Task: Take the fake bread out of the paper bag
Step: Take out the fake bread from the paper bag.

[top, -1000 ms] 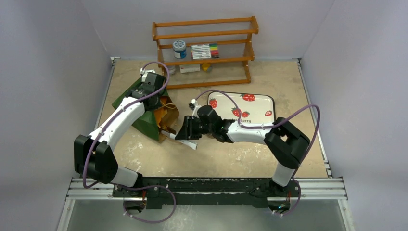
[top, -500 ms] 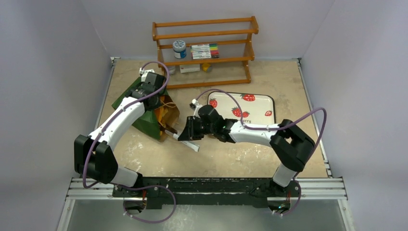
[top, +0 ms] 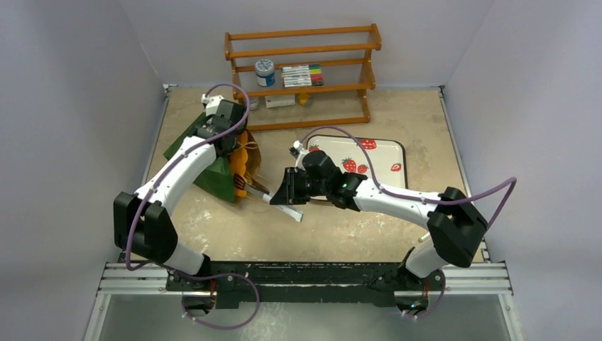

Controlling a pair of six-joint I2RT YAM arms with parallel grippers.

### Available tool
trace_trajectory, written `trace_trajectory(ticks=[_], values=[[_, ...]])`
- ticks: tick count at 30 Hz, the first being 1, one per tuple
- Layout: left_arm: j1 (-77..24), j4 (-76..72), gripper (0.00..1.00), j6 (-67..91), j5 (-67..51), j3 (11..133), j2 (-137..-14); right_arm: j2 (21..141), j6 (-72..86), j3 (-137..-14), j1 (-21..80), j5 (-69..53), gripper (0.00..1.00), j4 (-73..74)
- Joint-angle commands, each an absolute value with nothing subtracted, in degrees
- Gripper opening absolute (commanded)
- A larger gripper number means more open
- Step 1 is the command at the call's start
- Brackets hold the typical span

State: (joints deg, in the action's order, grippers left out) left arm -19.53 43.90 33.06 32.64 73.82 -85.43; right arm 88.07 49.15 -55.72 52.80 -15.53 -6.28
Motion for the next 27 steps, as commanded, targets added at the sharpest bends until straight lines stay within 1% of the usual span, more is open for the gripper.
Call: trace_trajectory(ticks=[1,14,27], values=[[-19.3,41.3,0.0,35.3,36.3,77.4,-86.3,83.6,50.0,-55.9,52.0,-16.0,0.0,-6.3],[-19.3,38.9,0.0,37.0,37.4,80.0,-90.5,79.9,49.8,-49.9,51.2,-20.6,0.0,-3.7],[-19.3,39.3,0.0,38.2,40.0,83.9,-93.9,68.1,52.2,-46.0,51.2,-17.9,0.0,2.7]])
